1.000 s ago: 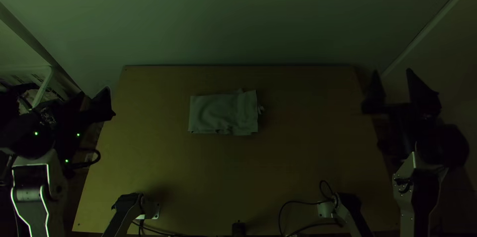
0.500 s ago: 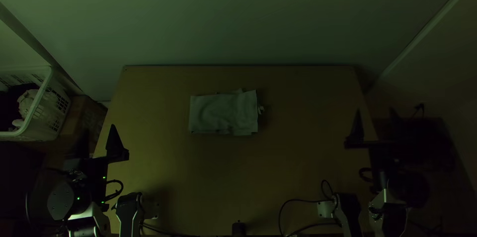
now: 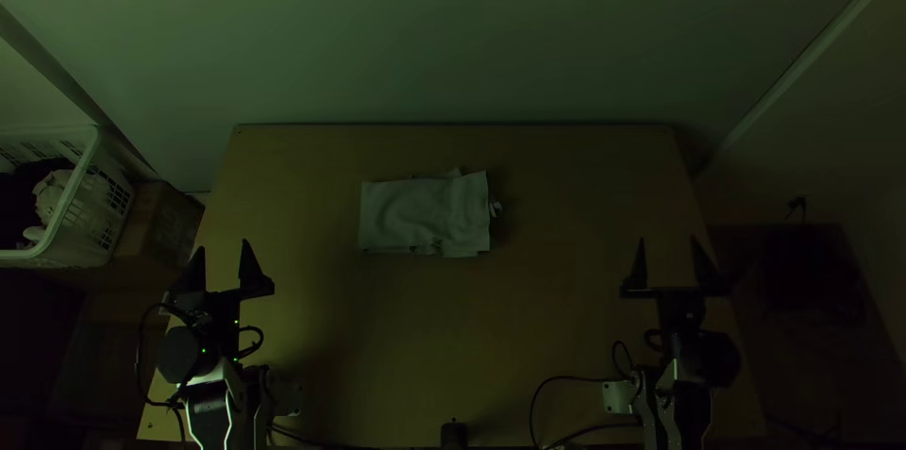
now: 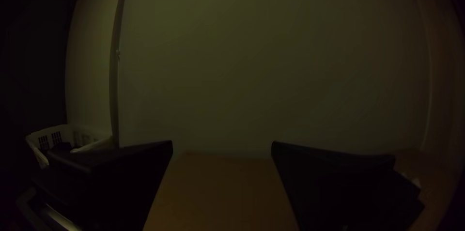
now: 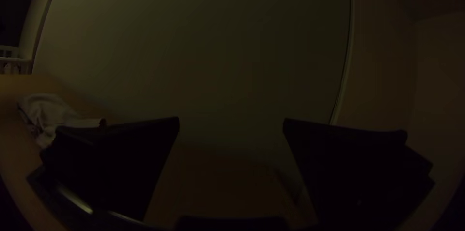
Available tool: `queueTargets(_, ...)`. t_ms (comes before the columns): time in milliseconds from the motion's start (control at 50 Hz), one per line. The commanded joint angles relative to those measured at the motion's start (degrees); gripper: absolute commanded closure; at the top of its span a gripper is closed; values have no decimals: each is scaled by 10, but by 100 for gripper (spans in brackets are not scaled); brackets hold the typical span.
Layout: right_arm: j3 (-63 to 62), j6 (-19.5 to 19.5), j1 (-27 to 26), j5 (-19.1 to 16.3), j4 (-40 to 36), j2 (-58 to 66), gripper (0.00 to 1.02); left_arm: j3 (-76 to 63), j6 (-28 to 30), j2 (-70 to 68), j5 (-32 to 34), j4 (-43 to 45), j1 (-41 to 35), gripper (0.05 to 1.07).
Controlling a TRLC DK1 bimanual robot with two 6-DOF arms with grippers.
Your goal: Fold the t-shirt
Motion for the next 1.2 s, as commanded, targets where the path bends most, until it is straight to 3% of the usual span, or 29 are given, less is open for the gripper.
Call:
queueTargets(0, -31, -6, -9, 4, 33, -6, 4, -35, 13, -6, 0, 26, 3, 10)
queueTargets(80, -52, -7, -16, 4, 33, -6, 4, -53, 12, -6, 0, 36, 3, 10)
queueTargets(260, -52, -8, -35, 4, -66, -6, 4, -98, 12, -6, 0, 36, 2, 10)
queueTargets(380, -51, -5, -81, 18, -87, -5, 4, -103, 9, -6, 0, 15, 3, 10)
queueTargets(460, -49, 7, -122, 49, -98, -4, 4, -103, 3, -6, 0, 14, 3, 10)
queueTargets(560, -49, 8, -152, 49, -98, -4, 4, -105, 8, -5, -1, 18, 4, 10)
queueTargets(1180, -49, 8, -153, 49, -98, -5, 4, -112, 6, -3, -2, 18, 4, 10)
